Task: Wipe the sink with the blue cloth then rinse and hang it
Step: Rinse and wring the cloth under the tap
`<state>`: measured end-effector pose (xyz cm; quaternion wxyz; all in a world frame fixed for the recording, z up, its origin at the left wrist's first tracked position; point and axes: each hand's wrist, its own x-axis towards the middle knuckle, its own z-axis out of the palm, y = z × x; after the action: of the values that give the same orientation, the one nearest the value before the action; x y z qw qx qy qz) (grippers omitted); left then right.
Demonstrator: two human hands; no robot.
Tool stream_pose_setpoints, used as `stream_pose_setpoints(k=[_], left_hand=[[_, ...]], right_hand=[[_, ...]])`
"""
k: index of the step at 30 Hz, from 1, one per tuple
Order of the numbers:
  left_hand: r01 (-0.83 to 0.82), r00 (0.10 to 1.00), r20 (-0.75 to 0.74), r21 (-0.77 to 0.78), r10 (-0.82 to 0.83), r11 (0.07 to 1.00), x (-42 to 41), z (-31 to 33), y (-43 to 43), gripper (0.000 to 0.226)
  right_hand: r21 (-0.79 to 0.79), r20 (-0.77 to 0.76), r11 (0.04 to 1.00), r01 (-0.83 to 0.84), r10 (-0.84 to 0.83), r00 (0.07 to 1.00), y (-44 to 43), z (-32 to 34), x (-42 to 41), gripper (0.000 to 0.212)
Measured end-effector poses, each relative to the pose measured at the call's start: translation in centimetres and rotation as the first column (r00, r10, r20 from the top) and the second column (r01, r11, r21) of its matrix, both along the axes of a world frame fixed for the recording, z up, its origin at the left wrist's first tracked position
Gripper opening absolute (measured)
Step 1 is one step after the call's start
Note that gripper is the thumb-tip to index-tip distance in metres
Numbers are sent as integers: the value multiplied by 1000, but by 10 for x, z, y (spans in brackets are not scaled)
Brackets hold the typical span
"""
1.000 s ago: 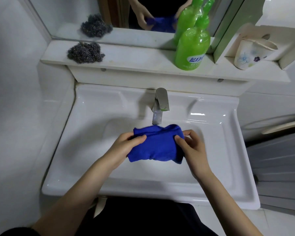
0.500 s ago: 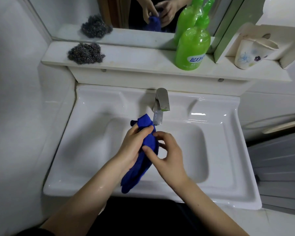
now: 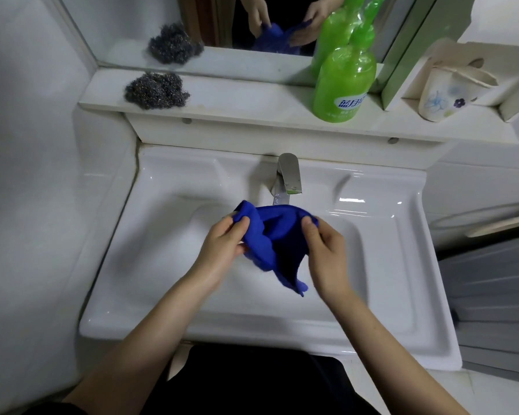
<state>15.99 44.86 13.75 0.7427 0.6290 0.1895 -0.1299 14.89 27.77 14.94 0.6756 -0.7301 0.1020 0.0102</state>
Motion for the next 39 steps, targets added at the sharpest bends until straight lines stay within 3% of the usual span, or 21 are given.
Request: stream_pose_setpoints(k=[4, 9, 12, 15, 16, 17, 18, 19, 20, 22, 24, 27, 30, 32, 35, 39], left_hand=[[55, 998, -44, 193, -48, 980, -7, -12, 37, 21], [159, 983, -161, 526, -85, 835, -17, -55, 77, 27], [285, 956, -259, 694, -140, 661, -18, -68, 91, 32], [413, 896, -337, 872, -288, 264, -11, -50, 88, 17], [355, 895, -262, 909, -361, 220, -7, -35, 79, 26], [295, 878, -142, 913, -458, 282, -3, -17, 67, 43], [294, 845, -18, 852, -535, 434, 0, 6, 51, 56], [369, 812, 52, 726, -582, 580, 3, 27, 34, 64], [476, 771, 65, 601, -633, 642, 6, 39, 18, 67], [565, 713, 62, 539, -698, 625, 11, 41, -5, 48], [460, 790, 104, 550, -604, 697, 13, 34, -16, 19], [364, 838, 185, 512, -513, 779, 10, 25, -25, 25], [340, 841, 243, 459, -484, 821, 5, 27, -33, 13], [312, 849, 274, 431, -452, 847, 4, 32, -33, 11], [257, 870, 317, 362, -378, 896, 4, 45, -26, 17], [97, 894, 380, 349, -235, 932, 11, 63, -2, 17]], right_hand=[[59, -25, 998, 5, -4, 1000, -20, 7, 8, 39], [-8, -32, 999, -54, 54, 998, -26, 14, 8, 42], [-75, -14, 996, -57, 56, 998, -28, 20, 9, 43], [-154, 4, 978, -144, 147, 989, -26, 28, 8, 42], [-180, -7, 962, -207, 209, 978, -24, 31, 8, 40], [-191, -23, 941, -278, 279, 960, -21, 33, 8, 39], [-190, -39, 918, -347, 346, 937, -17, 35, 8, 38], [-189, -47, 899, -396, 394, 918, -13, 37, 9, 38], [-186, -42, 891, -415, 414, 909, -11, 40, 10, 36], [-187, 7, 903, -386, 394, 919, -8, 46, 10, 30], [-199, 74, 935, -292, 312, 947, -10, 47, 7, 26], [-121, 94, 977, -177, 189, 977, -16, 31, -2, 18], [49, 18, 969, -243, 242, 970, -25, 6, -15, 15], [3, -37, 946, -324, 323, 946, -28, -14, -24, 13], [-138, -116, 932, -335, 320, 940, -26, -42, -32, 9], [-202, -149, 912, -357, 332, 931, -28, -43, -33, 18]])
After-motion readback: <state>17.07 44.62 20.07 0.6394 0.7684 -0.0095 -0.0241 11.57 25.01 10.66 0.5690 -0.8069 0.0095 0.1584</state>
